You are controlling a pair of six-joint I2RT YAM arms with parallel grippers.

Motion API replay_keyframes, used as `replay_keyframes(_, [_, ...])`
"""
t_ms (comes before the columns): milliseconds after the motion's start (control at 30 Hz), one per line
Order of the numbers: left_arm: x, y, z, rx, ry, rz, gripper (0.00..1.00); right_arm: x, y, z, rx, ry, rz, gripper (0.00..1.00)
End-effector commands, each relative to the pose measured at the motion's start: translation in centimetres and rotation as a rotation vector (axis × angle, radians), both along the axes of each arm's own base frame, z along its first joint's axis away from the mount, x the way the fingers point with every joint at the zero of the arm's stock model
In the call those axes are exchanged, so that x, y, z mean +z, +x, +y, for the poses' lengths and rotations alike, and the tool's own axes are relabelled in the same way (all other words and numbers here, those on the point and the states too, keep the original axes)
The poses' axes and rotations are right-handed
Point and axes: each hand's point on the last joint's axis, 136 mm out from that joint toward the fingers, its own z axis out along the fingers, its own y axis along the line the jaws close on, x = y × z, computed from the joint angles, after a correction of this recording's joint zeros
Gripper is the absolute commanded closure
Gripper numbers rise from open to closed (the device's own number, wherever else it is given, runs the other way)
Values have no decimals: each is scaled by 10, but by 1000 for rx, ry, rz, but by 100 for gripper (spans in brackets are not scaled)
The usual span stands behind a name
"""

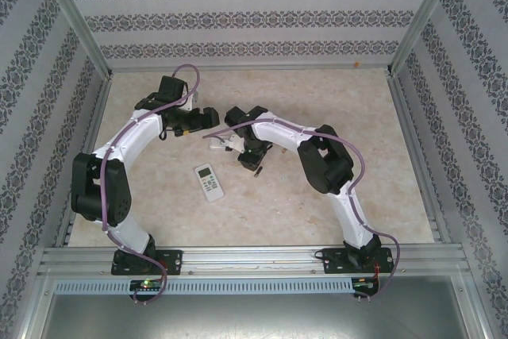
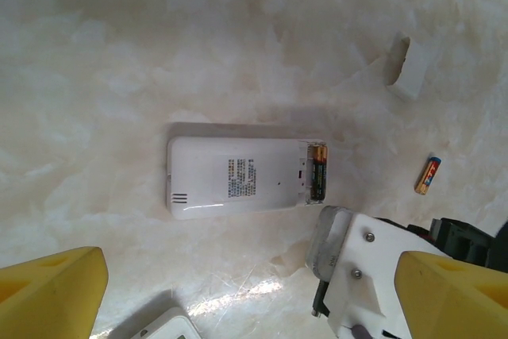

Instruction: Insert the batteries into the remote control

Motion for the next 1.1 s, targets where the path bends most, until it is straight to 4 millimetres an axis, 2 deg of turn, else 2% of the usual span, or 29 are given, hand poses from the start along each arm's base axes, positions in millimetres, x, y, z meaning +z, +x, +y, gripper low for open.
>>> replay_keyframes(0, [8, 3, 1, 8, -13, -32, 6, -6, -2, -7, 14, -59, -25, 79])
replay_keyframes(100, [8, 3, -1, 2, -17, -34, 6, 10, 0, 1, 0, -10, -55, 88])
replay_keyframes(200, [11, 3, -1, 0, -23, -38, 6, 40, 2, 17, -92, 113, -70, 91])
replay_keyframes(267, [13, 3, -3, -1, -37, -41, 6, 67, 3, 33, -218, 245, -62, 92])
replay_keyframes(367, [15, 5, -2, 23, -76, -44, 6, 86, 22, 39, -520, 357, -50, 92])
replay_keyframes(467, [17, 7, 2, 66, -136, -39, 6, 80, 36, 31, -837, 372, 4, 92])
replay_keyframes(567, [16, 8, 5, 82, -162, -39, 6, 66, 41, 36, -983, 374, 73, 92])
replay_keyframes(700, [18, 6, 5, 73, -167, -39, 5, 52, 46, 38, -1046, 311, 99, 92])
replay_keyframes(1067, [14, 1, 6, 77, -169, -35, 5, 36, 51, 42, -1110, 281, 101, 91])
